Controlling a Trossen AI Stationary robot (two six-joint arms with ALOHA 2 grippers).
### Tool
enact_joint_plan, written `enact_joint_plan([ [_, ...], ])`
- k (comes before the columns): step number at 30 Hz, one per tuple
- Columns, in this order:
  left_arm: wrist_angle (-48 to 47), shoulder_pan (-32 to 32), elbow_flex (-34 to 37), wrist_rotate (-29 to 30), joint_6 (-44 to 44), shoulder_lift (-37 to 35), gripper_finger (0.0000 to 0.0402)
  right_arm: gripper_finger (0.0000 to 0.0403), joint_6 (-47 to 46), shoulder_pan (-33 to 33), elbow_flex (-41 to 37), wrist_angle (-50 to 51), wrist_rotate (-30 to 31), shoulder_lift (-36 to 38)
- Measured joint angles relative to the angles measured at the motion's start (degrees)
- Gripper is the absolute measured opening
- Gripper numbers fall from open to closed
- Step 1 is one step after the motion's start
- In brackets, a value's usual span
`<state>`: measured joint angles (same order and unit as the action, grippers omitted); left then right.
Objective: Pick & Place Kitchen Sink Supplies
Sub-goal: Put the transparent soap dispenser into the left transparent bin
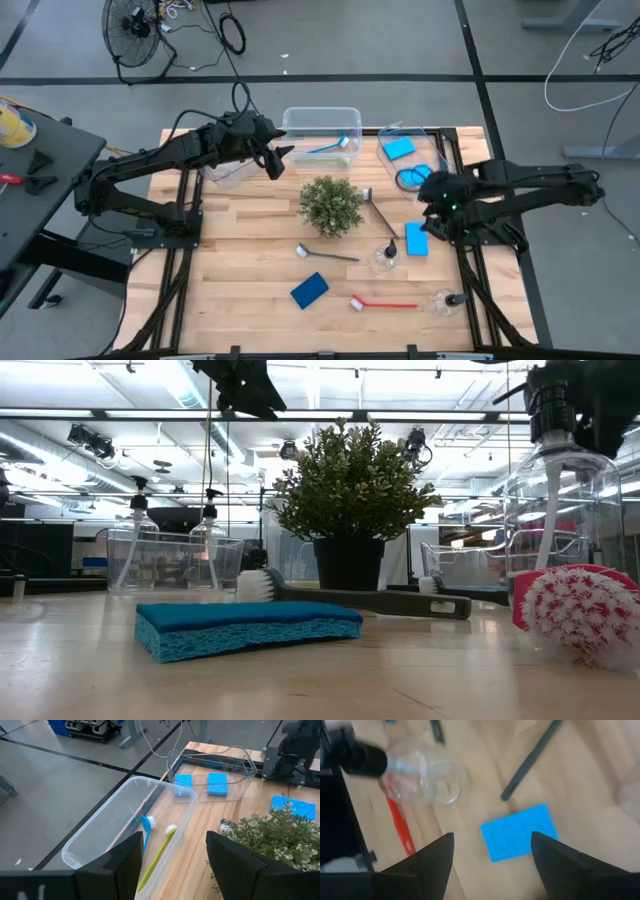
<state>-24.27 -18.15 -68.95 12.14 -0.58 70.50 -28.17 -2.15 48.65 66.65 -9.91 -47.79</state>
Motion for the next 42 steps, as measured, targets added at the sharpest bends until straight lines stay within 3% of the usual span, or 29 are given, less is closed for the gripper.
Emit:
enact_joint_plan([
  [8,-0.02,0.0,0.0,0.0,0.0,0.0,0.022,0.0265,-1.74,-8.17,-9.65,-7.11,0.39,-0.15],
  [16,-0.07,0.0,0.0,0.0,-0.04,0.0,0.022,0.0265,-1.61,-14.41,-15.64,-13.22,6.29,-1.14],
  [25,-0.13,0.0,0.0,0.24,-0.07,0.0,0.022,0.0265,-7.14,-21.96,-17.04,-17.8,6.64,-6.39],
  [31,-0.13,0.0,0.0,0.24,-0.06,0.0,0.022,0.0265,-8.25,-26.78,-17.06,-17.85,12.92,-11.7],
  [42,-0.15,0.0,0.0,0.22,-0.07,0.0,0.022,0.0265,-10.58,-30.01,-17.08,-22.88,14.71,-18.22],
])
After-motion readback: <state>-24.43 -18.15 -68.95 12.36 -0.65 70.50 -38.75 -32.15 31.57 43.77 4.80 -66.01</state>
